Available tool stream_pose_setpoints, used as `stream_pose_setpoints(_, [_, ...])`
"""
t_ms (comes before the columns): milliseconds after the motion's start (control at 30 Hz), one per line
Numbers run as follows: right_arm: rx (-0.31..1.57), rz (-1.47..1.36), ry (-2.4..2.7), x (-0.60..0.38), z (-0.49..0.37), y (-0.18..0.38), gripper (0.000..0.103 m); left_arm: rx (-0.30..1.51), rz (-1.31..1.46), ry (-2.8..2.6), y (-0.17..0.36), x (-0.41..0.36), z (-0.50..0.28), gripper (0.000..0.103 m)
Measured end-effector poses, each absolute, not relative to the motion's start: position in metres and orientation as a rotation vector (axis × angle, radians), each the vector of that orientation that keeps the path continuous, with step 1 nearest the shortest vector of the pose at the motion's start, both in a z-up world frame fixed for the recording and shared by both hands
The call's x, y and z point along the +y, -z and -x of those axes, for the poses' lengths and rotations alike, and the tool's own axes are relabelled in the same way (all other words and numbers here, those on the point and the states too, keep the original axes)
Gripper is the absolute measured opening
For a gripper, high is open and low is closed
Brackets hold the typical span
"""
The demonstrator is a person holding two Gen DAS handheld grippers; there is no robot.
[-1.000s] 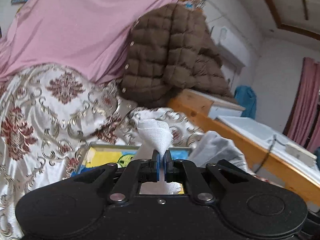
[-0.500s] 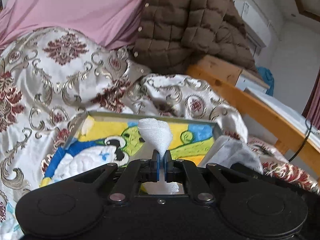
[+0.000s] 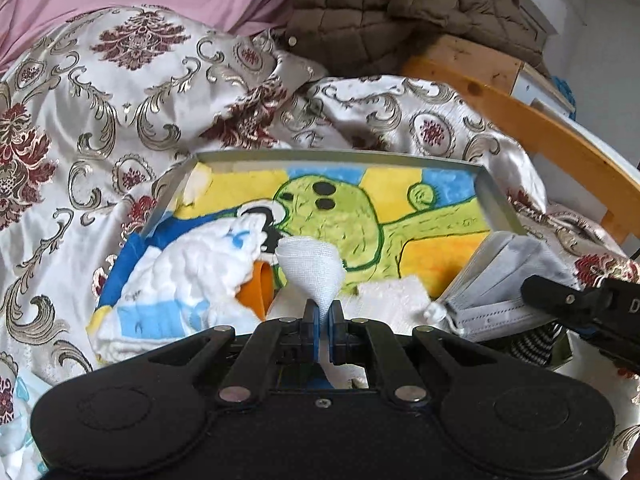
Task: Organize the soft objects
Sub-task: 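Lower the tissue into the tray with left tool while right tool releases the mask, then raise both open tools away from the picture tray over the bed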
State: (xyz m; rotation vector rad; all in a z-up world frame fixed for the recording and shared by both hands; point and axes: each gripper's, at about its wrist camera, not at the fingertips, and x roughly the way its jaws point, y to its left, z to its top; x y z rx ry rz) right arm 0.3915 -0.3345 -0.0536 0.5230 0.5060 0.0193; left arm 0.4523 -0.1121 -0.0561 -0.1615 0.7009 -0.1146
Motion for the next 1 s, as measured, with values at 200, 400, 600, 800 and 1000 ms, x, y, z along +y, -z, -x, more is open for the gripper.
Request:
stream_pose_setpoints(200, [0.529, -0.525, 0.003, -0.336, -0.392, 0.056, 0.017, 0.724, 0.137, 0.098, 0.057, -0.114, -0.451, 0.008])
stream_pose_setpoints(400, [0.523, -0.514, 0.004, -0.335, -0.381, 0.045, 0.028, 0.731, 0.137, 0.089, 0.049, -0.113, -0.445, 0.021])
stream_pose_setpoints(600, [0.507, -0.555, -0.042, -0.343, -0.365, 0.03, 0.049, 0.718, 0.139, 0.093, 0.028, -0.111, -0.433, 0.035])
stream_pose_setpoints(800, [0.431, -0.544, -0.107, -0.343, -0.329, -0.005, 0.077, 0.639, 0.166, 0.11, -0.013, -0.104, -0.402, 0.057])
stream_pose_setpoints(1000, [0.337, -0.459, -0.193, -0.336, -0.283, -0.044, 0.099, 0.555, 0.206, 0.131, -0.055, -0.092, -0.356, 0.067])
